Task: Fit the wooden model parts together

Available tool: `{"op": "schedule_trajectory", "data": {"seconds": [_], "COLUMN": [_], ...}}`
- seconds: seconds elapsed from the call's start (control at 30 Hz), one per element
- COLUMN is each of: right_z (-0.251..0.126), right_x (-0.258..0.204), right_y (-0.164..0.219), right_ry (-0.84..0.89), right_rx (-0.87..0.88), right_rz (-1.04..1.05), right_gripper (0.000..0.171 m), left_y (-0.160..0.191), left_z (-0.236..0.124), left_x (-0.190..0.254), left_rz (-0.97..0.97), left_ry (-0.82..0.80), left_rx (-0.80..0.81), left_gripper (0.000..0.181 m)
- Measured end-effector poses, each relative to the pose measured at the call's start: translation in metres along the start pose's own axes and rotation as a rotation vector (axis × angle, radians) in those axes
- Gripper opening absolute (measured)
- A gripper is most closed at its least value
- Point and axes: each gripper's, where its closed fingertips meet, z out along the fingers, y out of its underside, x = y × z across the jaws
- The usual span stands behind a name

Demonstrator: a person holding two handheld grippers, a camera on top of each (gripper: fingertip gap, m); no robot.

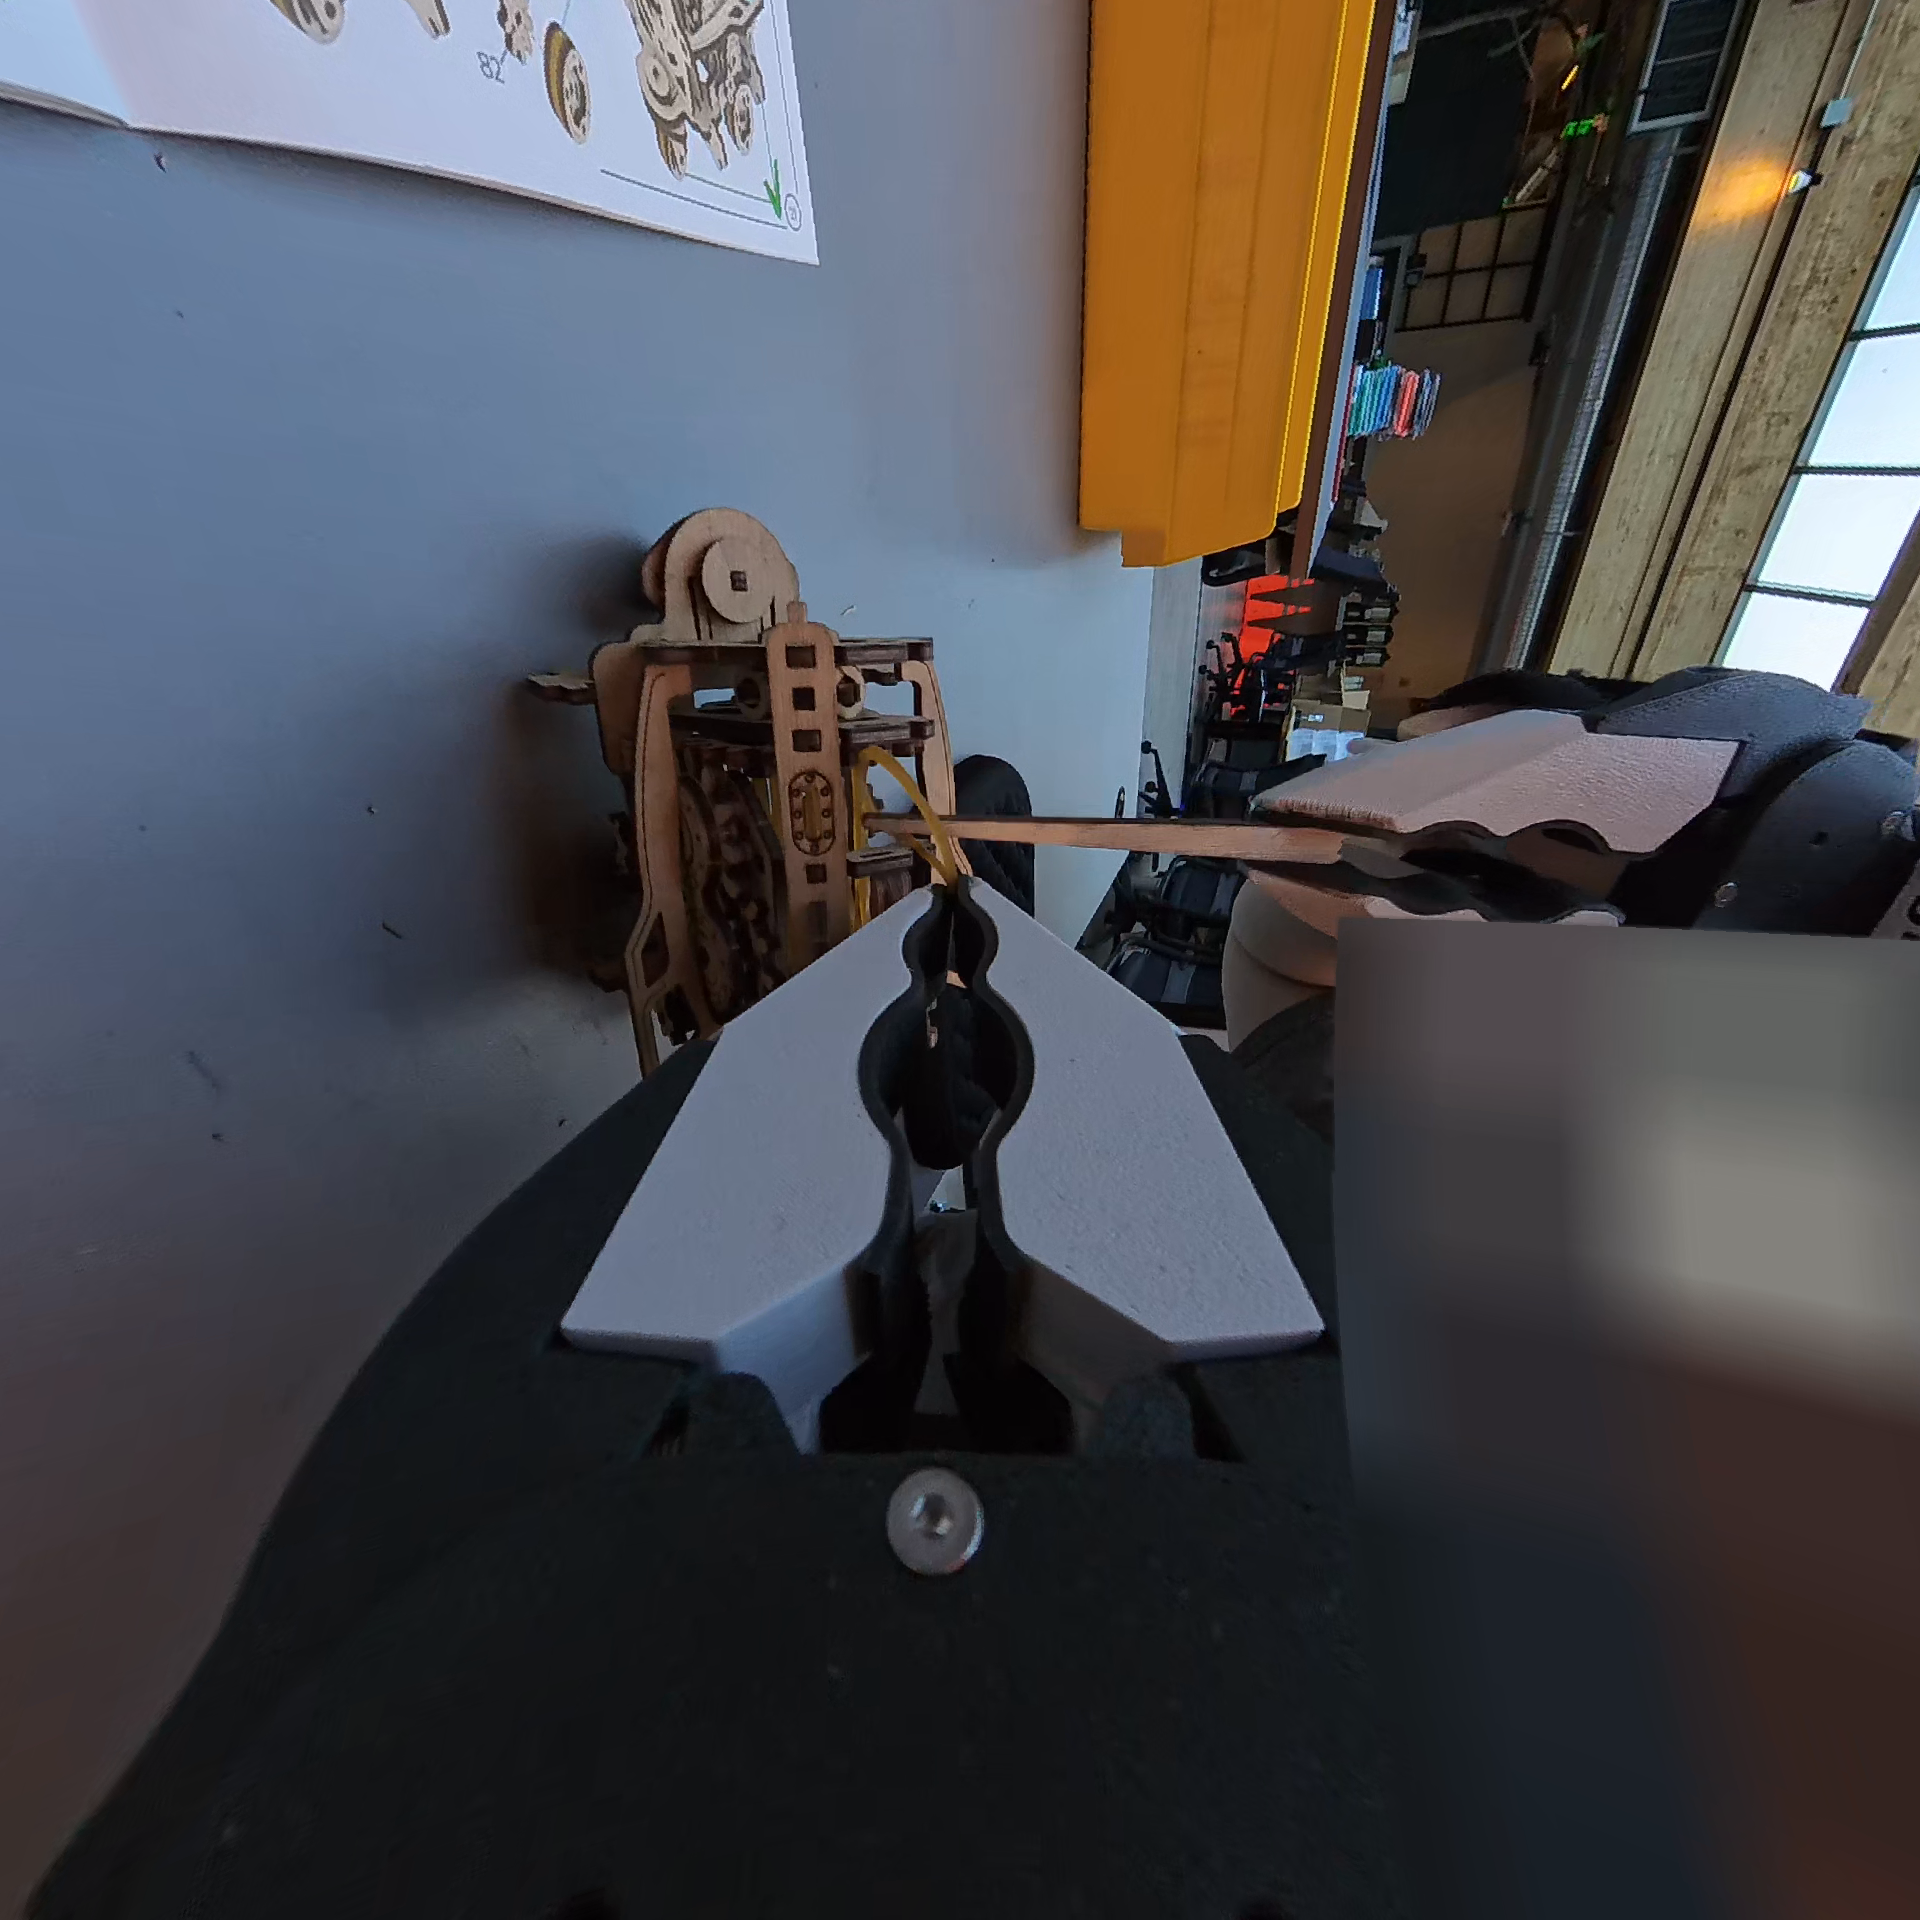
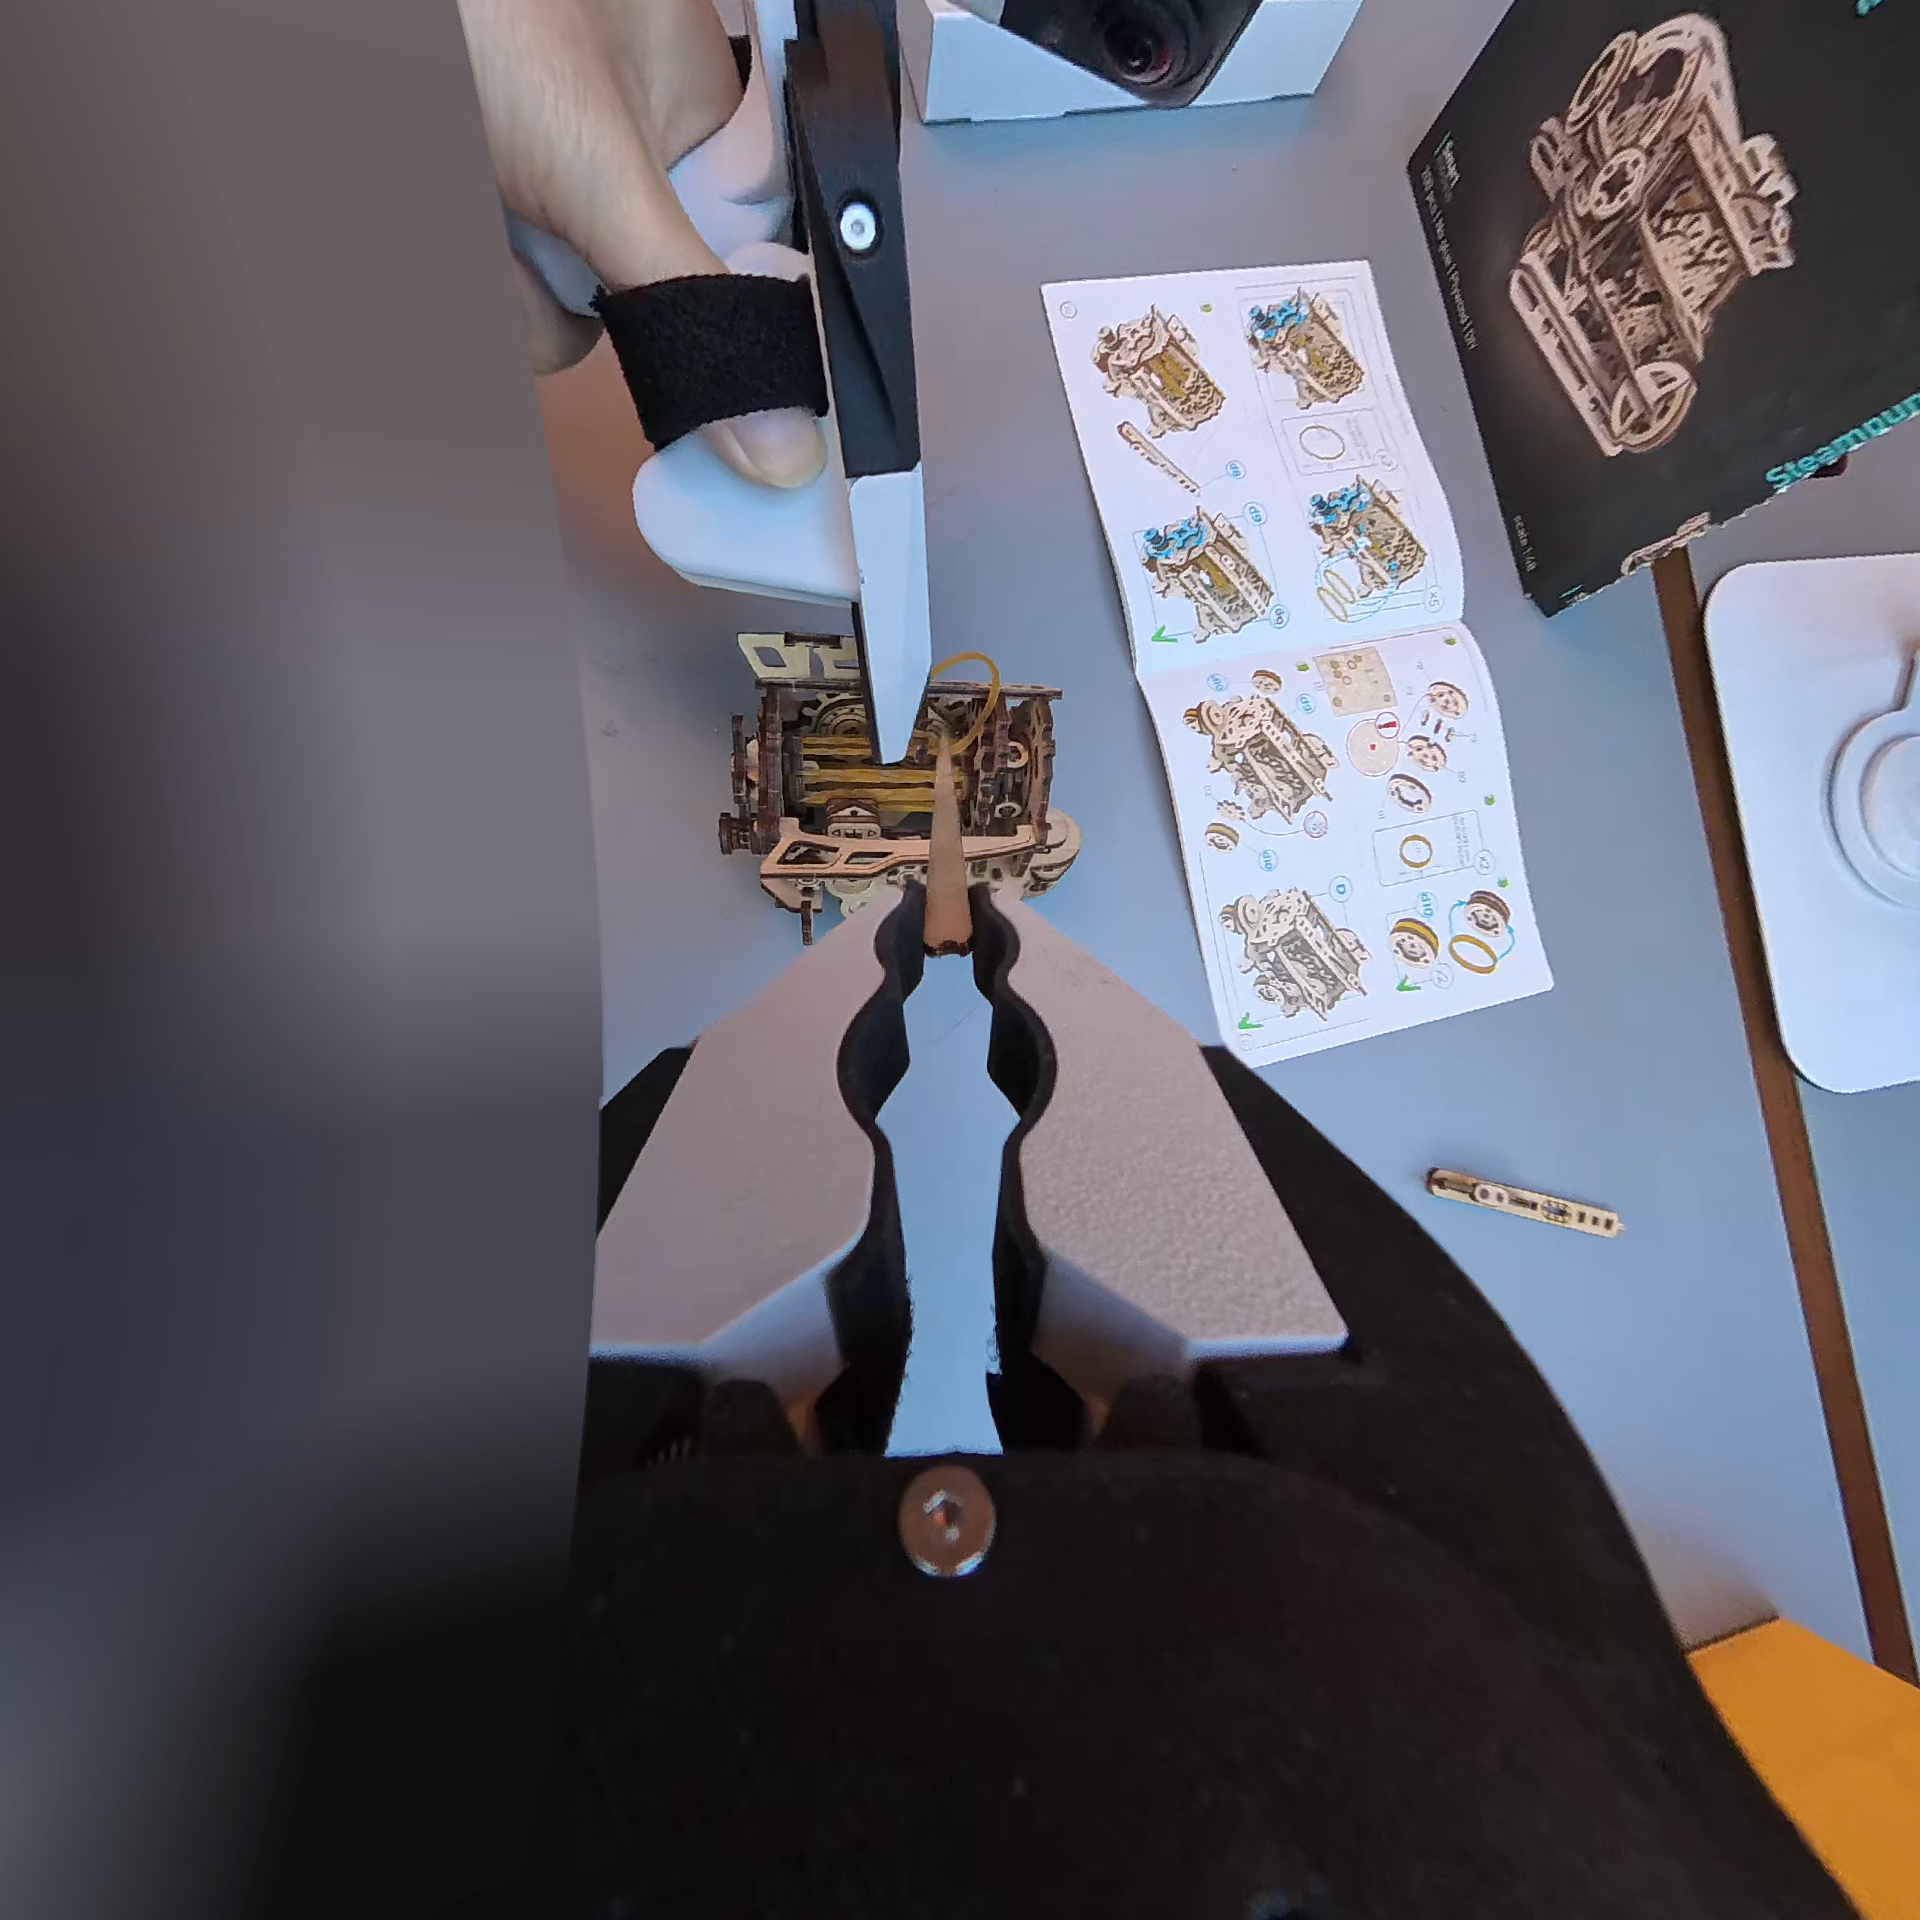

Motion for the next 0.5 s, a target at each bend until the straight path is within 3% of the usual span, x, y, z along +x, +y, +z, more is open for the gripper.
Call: {"op": "schedule_trajectory", "data": {"seconds": [0.5], "right_z": [0.0045], "right_x": [0.0056], "right_y": [0.0038], "right_ry": [-0.021], "right_rx": [-0.071], "right_rz": [0.031], "right_gripper": [0.007], "left_y": [0.0010], "left_z": [0.0040], "left_x": [0.0020], "left_rz": [0.021], "left_ry": [0.001], "left_rx": [-0.019], "left_gripper": [0.000]}}
